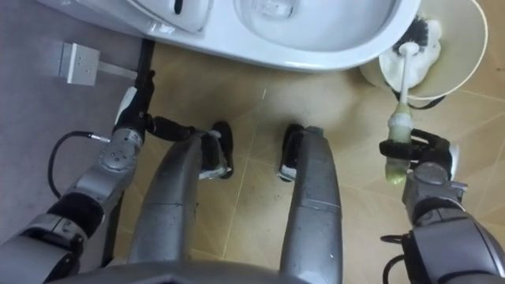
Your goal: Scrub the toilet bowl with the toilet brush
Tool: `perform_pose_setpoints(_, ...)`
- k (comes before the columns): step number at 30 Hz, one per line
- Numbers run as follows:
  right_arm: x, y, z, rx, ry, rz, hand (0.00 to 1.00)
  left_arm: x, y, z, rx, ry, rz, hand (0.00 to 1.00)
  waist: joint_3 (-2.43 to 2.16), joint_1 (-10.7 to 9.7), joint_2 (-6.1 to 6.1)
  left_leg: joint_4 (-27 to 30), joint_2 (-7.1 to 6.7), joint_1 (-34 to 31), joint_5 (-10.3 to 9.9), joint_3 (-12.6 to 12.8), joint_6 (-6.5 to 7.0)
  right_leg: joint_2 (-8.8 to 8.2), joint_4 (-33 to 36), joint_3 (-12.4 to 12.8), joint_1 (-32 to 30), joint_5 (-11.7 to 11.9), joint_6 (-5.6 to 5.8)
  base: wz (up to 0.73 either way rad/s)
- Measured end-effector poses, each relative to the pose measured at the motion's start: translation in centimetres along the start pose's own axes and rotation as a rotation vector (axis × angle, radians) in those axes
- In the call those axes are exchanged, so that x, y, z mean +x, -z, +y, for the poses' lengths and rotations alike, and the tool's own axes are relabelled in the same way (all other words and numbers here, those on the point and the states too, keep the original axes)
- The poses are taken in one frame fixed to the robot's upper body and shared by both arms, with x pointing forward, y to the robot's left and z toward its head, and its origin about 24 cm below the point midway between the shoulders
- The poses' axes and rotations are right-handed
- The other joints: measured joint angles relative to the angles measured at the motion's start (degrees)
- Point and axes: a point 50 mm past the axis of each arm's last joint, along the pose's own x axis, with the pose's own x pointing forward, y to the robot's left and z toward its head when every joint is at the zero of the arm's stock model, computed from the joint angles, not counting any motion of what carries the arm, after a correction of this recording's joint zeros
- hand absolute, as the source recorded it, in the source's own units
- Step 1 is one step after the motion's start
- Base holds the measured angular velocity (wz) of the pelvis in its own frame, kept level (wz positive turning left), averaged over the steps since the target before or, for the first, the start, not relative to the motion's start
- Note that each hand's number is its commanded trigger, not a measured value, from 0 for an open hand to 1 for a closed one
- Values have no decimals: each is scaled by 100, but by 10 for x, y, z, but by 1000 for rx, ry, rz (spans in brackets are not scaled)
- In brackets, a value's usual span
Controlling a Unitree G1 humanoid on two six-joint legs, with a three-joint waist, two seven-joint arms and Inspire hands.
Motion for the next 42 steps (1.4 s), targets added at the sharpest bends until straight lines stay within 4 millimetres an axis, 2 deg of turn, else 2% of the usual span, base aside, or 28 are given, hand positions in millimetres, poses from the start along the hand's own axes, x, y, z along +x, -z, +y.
perform_pose_setpoints(8, -1, 6, 6, 101, -37, 58, 100, -5, 12, -1, -15, 3, 47, 0, 1, -125, -25, -377, 19, 593, 18, -72, -25, 57, -452, -107, 671, 39, 23, 0)
perform_pose_setpoints(13, -3, 24, 8, 127, -51, 141, 100, -10, 22, -2, -14, 6, 75, 0, 2, -132, -85, -782, 14, 1284, 23, -97, -38, 109, -895, -163, 1384, 65, 63, -1)
perform_pose_setpoints(17, -5, 37, 8, 158, -67, 193, 100, -16, 36, -4, -12, 12, 116, 0, 3, -140, -124, -1104, -8, 1882, 24, -99, -38, 106, -1219, -234, 1996, 63, 104, 0)
perform_pose_setpoints(21, -10, 58, 10, 245, -66, 273, 100, -26, 53, -5, -6, 44, 164, 0, -11, -120, -132, -1489, -12, 2630, 29, -165, -43, 152, -1690, -341, 2821, 92, 160, 3)
perform_pose_setpoints(23, -13, 69, 9, 317, -60, 313, 100, -32, 64, -4, -4, 58, 194, 0, -62, -119, -101, -1694, 2, 2932, 50, -253, -63, 217, -2017, -435, 3207, 155, 196, 10)
perform_pose_setpoints(24, -16, 78, 9, 351, -56, 342, 100, -37, 71, -2, 1, 63, 211, 0, -111, -119, -121, -1885, 3, 3153, 86, -262, -61, 236, -2231, -475, 3439, 196, 212, 5)
perform_pose_setpoints(25, -17, 84, 7, 368, -52, 357, 100, -42, 78, -1, 0, 64, 229, 0, -128, -116, -112, -2023, 4, 3380, 92, -264, -62, 265, -2404, -480, 3687, 225, 238, 0)
perform_pose_setpoints(30, -24, 108, -2, 495, -8, 422, 100, -58, 100, 10, -22, 25, 288, 0, -172, -130, -132, -2558, -38, 4214, 129, -298, -75, 312, -2979, -515, 4548, 273, 313, 3)
perform_pose_setpoints(36, -37, 139, -13, 545, 33, 496, 100, -73, 112, 14, -18, 5, 311, 0, -273, -124, -131, -2941, -80, 4962, 151, -436, -82, 373, -3606, -694, 5473, 328, 388, 15)
perform_pose_setpoints(42, -44, 155, -15, 519, 20, 517, 100, -98, 133, 23, 14, -35, 371, 0, -292, -104, -172, -3351, -86, 5648, 155, -433, -91, 403, -4002, -767, 6146, 367, 418, 2)
